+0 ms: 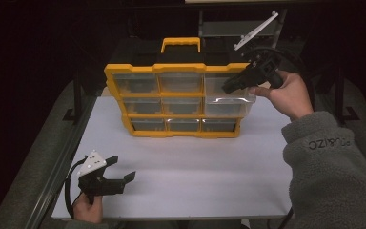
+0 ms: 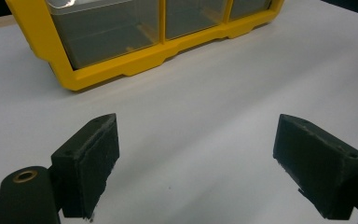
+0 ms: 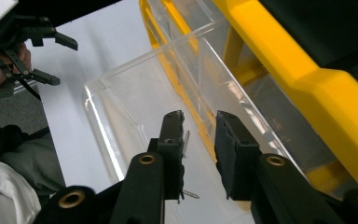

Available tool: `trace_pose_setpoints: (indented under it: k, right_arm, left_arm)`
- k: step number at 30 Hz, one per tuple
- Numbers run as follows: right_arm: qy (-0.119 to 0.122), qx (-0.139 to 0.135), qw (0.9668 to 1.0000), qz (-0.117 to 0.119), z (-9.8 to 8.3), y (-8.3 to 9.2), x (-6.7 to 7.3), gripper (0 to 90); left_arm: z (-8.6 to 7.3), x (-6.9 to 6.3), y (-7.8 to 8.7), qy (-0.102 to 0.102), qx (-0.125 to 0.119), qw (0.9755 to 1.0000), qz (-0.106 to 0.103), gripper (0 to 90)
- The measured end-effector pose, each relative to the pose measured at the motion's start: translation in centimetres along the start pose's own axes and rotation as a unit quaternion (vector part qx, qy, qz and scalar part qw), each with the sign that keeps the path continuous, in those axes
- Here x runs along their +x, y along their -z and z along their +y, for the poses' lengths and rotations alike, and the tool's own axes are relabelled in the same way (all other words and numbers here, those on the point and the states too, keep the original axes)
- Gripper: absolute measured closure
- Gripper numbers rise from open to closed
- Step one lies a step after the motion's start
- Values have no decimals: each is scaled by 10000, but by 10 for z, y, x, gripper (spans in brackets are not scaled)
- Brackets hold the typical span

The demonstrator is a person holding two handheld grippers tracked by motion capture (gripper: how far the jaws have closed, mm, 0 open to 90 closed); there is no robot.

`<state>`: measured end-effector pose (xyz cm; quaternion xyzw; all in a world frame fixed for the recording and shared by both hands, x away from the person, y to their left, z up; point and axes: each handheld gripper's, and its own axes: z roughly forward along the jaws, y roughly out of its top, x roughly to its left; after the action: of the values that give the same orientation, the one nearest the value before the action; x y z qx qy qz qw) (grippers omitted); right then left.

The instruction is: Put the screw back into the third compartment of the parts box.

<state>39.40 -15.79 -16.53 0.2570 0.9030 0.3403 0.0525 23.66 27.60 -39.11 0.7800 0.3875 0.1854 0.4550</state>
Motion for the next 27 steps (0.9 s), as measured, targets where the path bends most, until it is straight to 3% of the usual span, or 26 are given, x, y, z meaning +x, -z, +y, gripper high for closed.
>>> trace_pose_setpoints:
  k: [19, 26, 27]
  right_arm:
    - [-115, -385, 9991, -119, -18, 43, 10, 594]
    - [-37, -504, 9986, -178, -30, 56, 13, 570]
    - [-125, -496, 9985, -169, -31, 58, 14, 566]
  left_arm:
    - [0, -1, -1, 47, -29, 10000, -3, 137]
    - [0, 0, 0, 5, -1, 10000, 11, 137]
    - [0, -1, -1, 27, -59, 10000, 5, 137]
